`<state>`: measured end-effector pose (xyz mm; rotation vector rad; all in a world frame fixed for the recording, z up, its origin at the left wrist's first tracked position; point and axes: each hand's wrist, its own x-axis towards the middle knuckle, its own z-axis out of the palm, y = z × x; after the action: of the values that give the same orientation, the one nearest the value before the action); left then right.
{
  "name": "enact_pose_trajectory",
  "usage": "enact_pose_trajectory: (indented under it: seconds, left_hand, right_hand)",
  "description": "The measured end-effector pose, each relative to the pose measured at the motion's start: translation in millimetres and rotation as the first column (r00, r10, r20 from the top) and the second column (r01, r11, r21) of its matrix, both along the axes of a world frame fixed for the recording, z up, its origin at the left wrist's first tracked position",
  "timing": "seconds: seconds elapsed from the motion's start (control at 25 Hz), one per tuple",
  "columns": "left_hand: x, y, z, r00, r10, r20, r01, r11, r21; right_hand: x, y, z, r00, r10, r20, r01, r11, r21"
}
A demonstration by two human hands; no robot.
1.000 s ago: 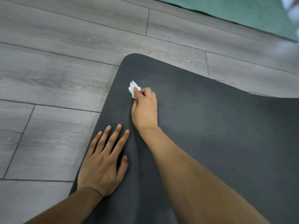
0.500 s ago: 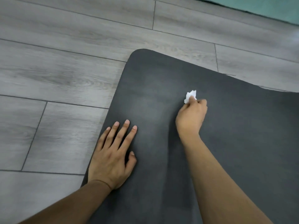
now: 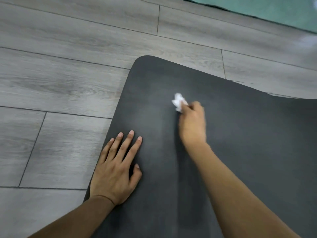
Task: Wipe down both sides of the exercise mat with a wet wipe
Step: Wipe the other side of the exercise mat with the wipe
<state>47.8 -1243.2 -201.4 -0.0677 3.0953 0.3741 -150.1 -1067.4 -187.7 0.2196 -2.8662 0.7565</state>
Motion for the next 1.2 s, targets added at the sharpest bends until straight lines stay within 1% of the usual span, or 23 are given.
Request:
enact_pose_trajectory:
  seconds: [0.04, 0.12, 0.16, 0.2, 0.24, 0.28, 0.32, 0.36, 0.4, 0.44, 0.48, 0.56, 0.64, 0.68, 0.76, 0.84, 0.88, 0.92, 0.96, 1.04, 1.08, 1.12, 1.2]
  left_hand:
    - [0, 1, 0, 1.0, 0.003, -0.002, -0.003, 1.0, 0.001]
    - [-1, 1, -1, 1.0, 0.01, 0.015, -0.009, 1.0, -0.013]
    - [-2, 1, -2, 1.0, 0.013, 0.021, -0.012, 1.0, -0.016]
    - [-2, 1, -2, 1.0, 0.015, 0.021, -0.014, 1.0, -0.015]
    - [-2, 1, -2, 1.0, 0.013, 0.021, -0.013, 1.0, -0.015]
    - [-2, 1, -3, 1.0, 0.008, 0.023, -0.007, 1.0, -0.018]
    - [-1, 1, -3, 1.0, 0.005, 0.025, -0.005, 1.0, -0.021]
    - [0, 1, -3, 1.0, 0.005, 0.022, -0.005, 1.0, -0.02]
    - [0, 1, -2, 1.0, 0.004, 0.015, -0.003, 1.0, -0.018]
    - [1, 0, -2, 1.0, 0.003, 0.01, -0.003, 1.0, -0.016]
    - [0, 0, -1, 1.0, 0.003, 0.008, -0.003, 1.0, -0.016]
    - [-2, 0, -1, 1.0, 0.007, 0.01, -0.007, 1.0, -0.019]
    - [-2, 1, -1, 1.0, 0.013, 0.02, -0.013, 1.0, -0.024]
    - [-2, 1, -2, 1.0, 0.013, 0.019, -0.012, 1.0, -0.022]
    - [-1, 1, -2, 1.0, 0.014, 0.022, -0.014, 1.0, -0.018]
    - [-2, 0, -1, 1.0, 0.013, 0.009, -0.013, 1.0, -0.011]
    - [-1, 0, -1, 1.0, 0.013, 0.005, -0.013, 1.0, -0.013]
    - [-1, -1, -1, 1.0, 0.012, 0.006, -0.012, 1.0, -0.02]
    - [-1, -1, -1, 1.0, 0.011, 0.008, -0.011, 1.0, -0.026]
    - [-1, -1, -2, 1.0, 0.014, 0.002, -0.014, 0.999, -0.031]
    - [-1, 0, -3, 1.0, 0.018, 0.0, -0.018, 0.999, -0.032]
    - [-1, 0, -4, 1.0, 0.021, 0.001, -0.021, 0.999, -0.033]
    - [-2, 0, -4, 1.0, 0.023, -0.008, -0.024, 0.999, -0.026]
  right_hand:
    - [-6, 28, 4, 0.982, -0.181, 0.046, 0.184, 0.981, -0.056]
    - [-18, 50, 1, 0.933, -0.353, 0.076, 0.347, 0.935, 0.075]
    - [-24, 40, -1, 0.919, -0.388, 0.069, 0.378, 0.918, 0.116]
    - [-25, 19, 0, 0.932, -0.355, 0.073, 0.348, 0.932, 0.1]
    - [-20, -10, -1, 0.979, -0.198, 0.046, 0.194, 0.977, 0.088]
    - [-12, -42, -2, 1.0, 0.029, 0.012, -0.03, 0.995, 0.1]
    - [-2, -67, -3, 0.965, 0.262, -0.016, -0.255, 0.95, 0.18]
    - [3, -81, -4, 0.903, 0.43, -0.001, -0.413, 0.868, 0.274]
    - [0, -84, -1, 0.85, 0.527, 0.021, -0.502, 0.795, 0.341]
    - [-12, -76, -1, 0.837, 0.546, 0.034, -0.518, 0.771, 0.371]
    - [-25, -62, 1, 0.865, 0.501, 0.035, -0.475, 0.794, 0.378]
    - [-51, -32, -2, 0.957, 0.288, -0.016, -0.268, 0.907, 0.324]
    - [-47, -31, -8, 0.991, 0.13, -0.01, -0.126, 0.973, 0.194]
    - [-31, -42, -10, 0.99, 0.139, -0.014, -0.136, 0.984, 0.117]
    - [16, -70, -12, 0.94, 0.337, -0.056, -0.336, 0.942, 0.02]
    - [53, -73, -10, 0.775, 0.632, -0.009, -0.631, 0.775, 0.042]
    - [49, -69, -8, 0.695, 0.718, 0.022, -0.718, 0.693, 0.073]
    - [33, -66, -8, 0.659, 0.751, 0.033, -0.749, 0.653, 0.107]
    - [15, -65, -7, 0.702, 0.71, 0.058, -0.71, 0.692, 0.129]
    - [-17, -67, -8, 0.88, 0.471, 0.066, -0.476, 0.868, 0.143]
    - [-18, -75, -10, 0.92, 0.387, 0.062, -0.392, 0.907, 0.153]
    - [-7, -87, -13, 0.915, 0.4, 0.049, -0.402, 0.902, 0.157]
    - [36, -100, -17, 0.816, 0.577, 0.033, -0.574, 0.803, 0.16]
